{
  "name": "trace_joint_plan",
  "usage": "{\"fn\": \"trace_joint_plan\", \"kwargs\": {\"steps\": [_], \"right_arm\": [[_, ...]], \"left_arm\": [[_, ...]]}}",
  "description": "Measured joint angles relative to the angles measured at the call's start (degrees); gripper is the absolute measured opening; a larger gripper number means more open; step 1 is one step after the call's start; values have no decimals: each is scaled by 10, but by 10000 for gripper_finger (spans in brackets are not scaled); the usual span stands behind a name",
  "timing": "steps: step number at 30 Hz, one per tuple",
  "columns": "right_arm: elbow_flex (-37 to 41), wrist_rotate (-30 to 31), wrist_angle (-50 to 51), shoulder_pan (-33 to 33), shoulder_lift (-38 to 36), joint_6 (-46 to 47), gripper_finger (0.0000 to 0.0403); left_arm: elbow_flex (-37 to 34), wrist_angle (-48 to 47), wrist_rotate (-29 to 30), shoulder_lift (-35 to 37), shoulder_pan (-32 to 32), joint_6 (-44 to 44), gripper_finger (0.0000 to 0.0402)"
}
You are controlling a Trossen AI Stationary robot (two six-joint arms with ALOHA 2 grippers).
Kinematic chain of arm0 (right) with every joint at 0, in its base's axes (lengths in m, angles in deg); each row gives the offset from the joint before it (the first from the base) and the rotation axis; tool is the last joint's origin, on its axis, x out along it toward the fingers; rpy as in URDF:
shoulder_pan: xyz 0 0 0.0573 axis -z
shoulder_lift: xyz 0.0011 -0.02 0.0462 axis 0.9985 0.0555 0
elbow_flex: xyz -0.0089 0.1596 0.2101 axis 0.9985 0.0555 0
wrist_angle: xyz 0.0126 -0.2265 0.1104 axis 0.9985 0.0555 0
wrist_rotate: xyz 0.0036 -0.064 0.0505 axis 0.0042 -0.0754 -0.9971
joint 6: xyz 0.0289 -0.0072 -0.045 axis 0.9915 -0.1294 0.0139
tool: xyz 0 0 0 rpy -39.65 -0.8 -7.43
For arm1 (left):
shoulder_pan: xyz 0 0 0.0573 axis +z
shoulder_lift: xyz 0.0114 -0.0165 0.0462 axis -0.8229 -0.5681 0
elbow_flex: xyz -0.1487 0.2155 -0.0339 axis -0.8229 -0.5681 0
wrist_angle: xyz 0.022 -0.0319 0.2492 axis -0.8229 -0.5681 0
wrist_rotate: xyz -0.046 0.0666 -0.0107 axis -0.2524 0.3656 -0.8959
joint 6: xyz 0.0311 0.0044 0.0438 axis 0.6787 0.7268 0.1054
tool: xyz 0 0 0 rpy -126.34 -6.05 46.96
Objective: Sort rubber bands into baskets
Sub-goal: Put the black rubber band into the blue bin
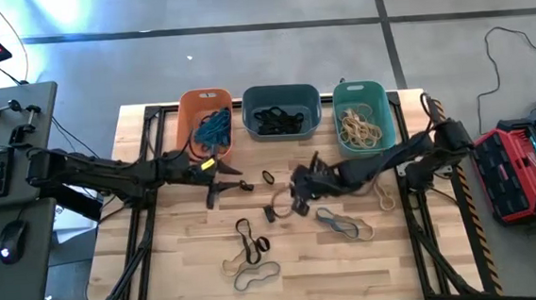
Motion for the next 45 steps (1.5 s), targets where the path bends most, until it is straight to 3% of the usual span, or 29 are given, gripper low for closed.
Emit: {"fn": "trace_joint_plan", "kwargs": {"steps": [7, 21, 31, 45], "right_arm": [[-109, 43, 87, 92, 0, -83, 2], [-191, 11, 148, 281, 0, -212, 1], [-258, -10, 213, 314, 11, -271, 0], [-426, -30, 301, 342, 181, -337, 0]], "left_arm": [[-9, 8, 0, 0, -21, -19, 131], [-9, 7, 5, 0, -32, -14, 131], [-9, 8, 7, 0, -32, -13, 131], [-9, 8, 7, 0, -32, -15, 131]]}}
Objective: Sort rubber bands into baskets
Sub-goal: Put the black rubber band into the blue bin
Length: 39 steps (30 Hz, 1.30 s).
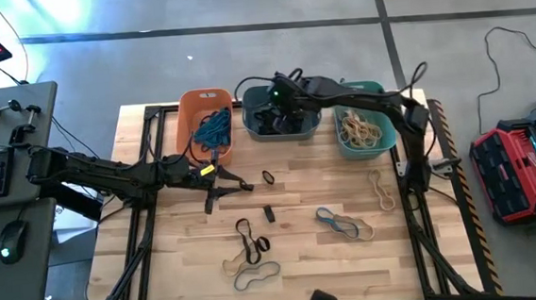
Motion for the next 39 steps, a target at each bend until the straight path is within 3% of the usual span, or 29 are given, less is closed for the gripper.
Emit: {"fn": "trace_joint_plan", "kwargs": {"steps": [13, 27, 31, 39], "right_arm": [[11, -46, -2, 64, 73, -15, 0], [12, -68, -4, 82, 123, -15, 1], [12, -68, -3, 81, 123, -15, 25], [-10, -63, 68, 69, 123, -48, 117]], "left_arm": [[0, 0, 1, 0, 0, 1, 131], [0, -9, 1, 0, 0, 2, 131], [0, -20, 6, 0, 0, 2, 131], [0, -35, 19, 0, 0, 7, 131]]}}
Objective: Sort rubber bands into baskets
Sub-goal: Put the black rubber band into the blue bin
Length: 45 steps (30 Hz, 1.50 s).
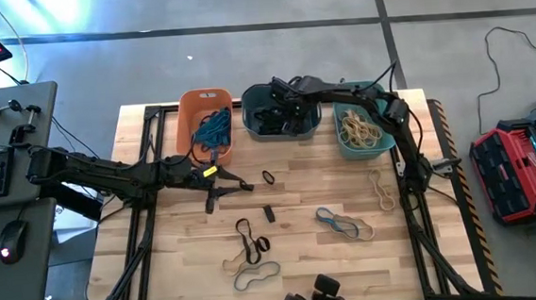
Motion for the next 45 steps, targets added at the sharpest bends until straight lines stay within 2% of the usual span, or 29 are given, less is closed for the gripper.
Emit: {"fn": "trace_joint_plan", "kwargs": {"steps": [3, 5, 11, 13, 36, 45], "right_arm": [[-2, 25, -5, -9, -10, -1, 117], [-1, 26, -20, -15, -19, -1, 103], [-1, -3, -51, -28, -35, 1, 19], [-1, -3, -61, -34, -42, 3, 6], [4, -20, -222, -127, -63, 3, 0], [142, -21, -392, -146, -107, 26, 0]], "left_arm": [[0, -1, 0, 0, 0, 9, 131], [0, -2, 1, 0, 0, 10, 131], [0, -3, 1, 0, 0, 10, 131], [0, -3, 1, 0, 0, 10, 131], [0, -31, 15, 0, -26, 40, 131], [0, -30, 17, 0, -26, 41, 131]]}}
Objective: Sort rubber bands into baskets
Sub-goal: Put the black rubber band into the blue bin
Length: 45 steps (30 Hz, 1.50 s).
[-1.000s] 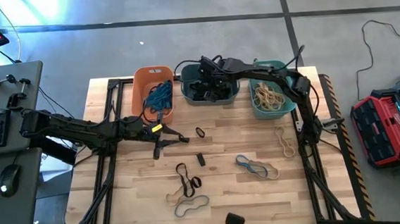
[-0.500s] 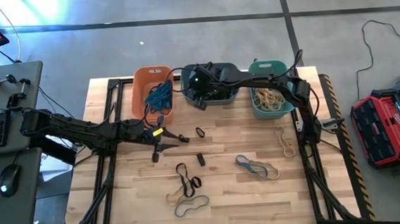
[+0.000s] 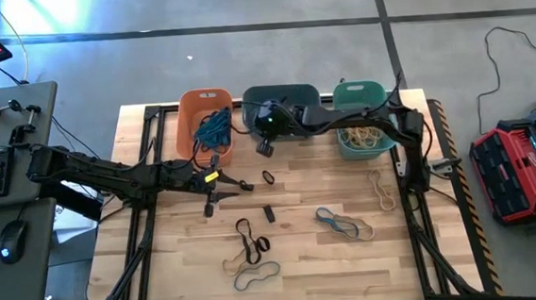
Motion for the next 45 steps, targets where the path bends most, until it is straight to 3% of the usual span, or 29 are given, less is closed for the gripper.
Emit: {"fn": "trace_joint_plan", "kwargs": {"steps": [10, 19, 28, 36, 45], "right_arm": [[201, 9, -155, -47, -128, 56, 0], [324, 94, -213, -141, -211, 101, 0], [359, 178, -220, -227, -223, 146, 0], [359, 218, -234, -268, -223, 153, 0], [359, 244, -247, -279, -222, 153, 0]], "left_arm": [[0, -6, 2, 0, 0, 0, 131], [46, -136, 0, 0, -11, 0, 131], [61, -242, -7, -2, -96, 1, 131], [61, -236, 40, -50, -169, -12, 153], [61, -166, 51, -142, -195, 27, 168]]}}
